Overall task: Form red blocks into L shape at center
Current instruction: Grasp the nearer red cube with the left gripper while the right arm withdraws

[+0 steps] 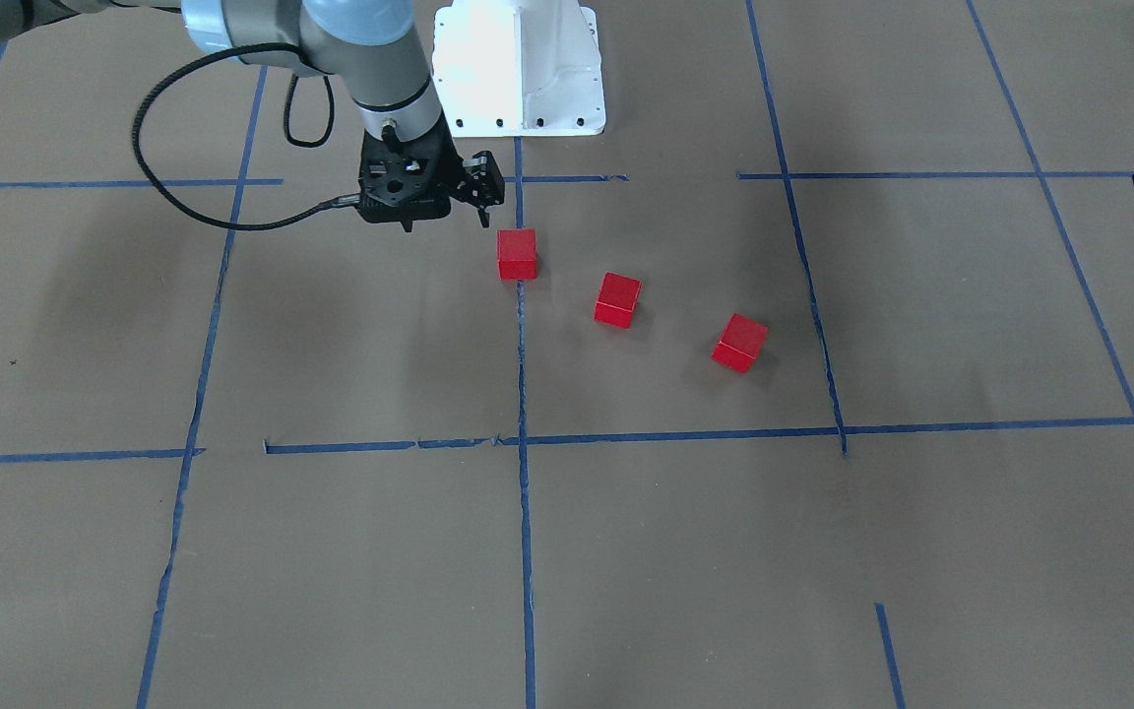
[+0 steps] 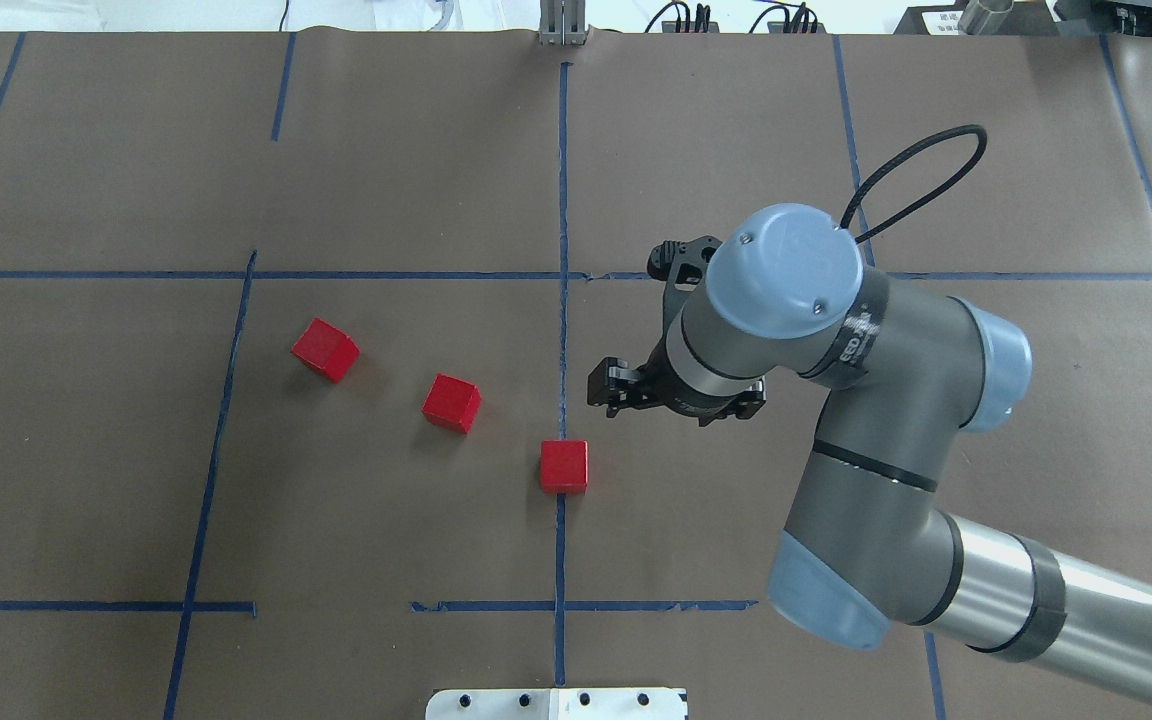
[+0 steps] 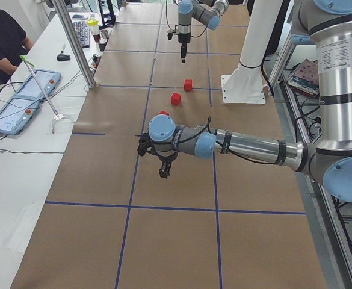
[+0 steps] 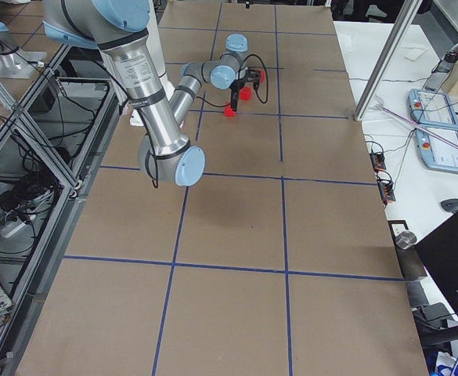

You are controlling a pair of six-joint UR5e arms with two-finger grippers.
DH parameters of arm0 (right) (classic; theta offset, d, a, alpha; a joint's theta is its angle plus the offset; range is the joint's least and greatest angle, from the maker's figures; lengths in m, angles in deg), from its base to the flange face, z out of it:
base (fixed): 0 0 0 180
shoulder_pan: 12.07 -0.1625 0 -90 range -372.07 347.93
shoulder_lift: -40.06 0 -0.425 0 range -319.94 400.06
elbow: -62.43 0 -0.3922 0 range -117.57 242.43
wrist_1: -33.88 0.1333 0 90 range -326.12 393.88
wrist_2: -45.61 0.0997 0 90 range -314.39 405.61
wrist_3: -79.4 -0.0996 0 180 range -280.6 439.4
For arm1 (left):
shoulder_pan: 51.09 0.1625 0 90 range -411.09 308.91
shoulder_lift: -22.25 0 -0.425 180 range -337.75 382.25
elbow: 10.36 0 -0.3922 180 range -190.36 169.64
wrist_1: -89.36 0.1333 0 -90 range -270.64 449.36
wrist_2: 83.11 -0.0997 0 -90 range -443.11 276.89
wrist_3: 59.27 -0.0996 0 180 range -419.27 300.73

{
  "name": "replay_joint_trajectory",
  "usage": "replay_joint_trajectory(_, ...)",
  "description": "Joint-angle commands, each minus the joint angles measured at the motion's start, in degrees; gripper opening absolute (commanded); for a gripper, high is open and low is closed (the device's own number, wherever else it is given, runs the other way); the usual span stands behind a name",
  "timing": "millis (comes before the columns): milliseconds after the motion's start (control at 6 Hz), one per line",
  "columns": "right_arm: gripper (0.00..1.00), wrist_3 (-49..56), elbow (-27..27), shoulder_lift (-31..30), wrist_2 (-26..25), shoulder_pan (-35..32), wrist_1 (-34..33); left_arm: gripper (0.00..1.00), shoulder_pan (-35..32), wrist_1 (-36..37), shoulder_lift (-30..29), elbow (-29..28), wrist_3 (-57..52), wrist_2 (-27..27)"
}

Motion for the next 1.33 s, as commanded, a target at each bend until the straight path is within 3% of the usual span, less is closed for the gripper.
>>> replay_joint_trajectory(0,1.0,3.23,2.93,-4.95,4.01,-3.92,0.19,1.0,10.61,-15.89,-2.71,-0.26,16.68,-0.09)
replay_joint_trajectory(167,1.0,8.22,3.2,-7.67,4.71,-6.28,0.19,1.0,14.83,-19.81,-6.46,-0.35,27.21,-0.35)
replay_joint_trajectory(500,1.0,17.02,5.22,-14.26,9.7,-12.68,0.28,1.0,26.68,-19.5,-19.27,-1.4,40.17,-1.75)
replay_joint_trajectory(667,1.0,22.19,5.49,-17.34,11.21,-15.76,0.28,1.0,31.26,-19.32,-23.42,-1.67,41.97,-9.5)
replay_joint_trajectory(1000,1.0,26.88,5.23,-20.7,11.14,-18.51,0.28,1.0,35.78,-17.84,-31.58,-7.52,41.99,-14.92)
replay_joint_trajectory(1167,1.0,26.9,5.22,-20.8,11.05,-18.43,0.28,1.0,38.66,-13.39,-33.99,-8.08,41.9,-20.77)
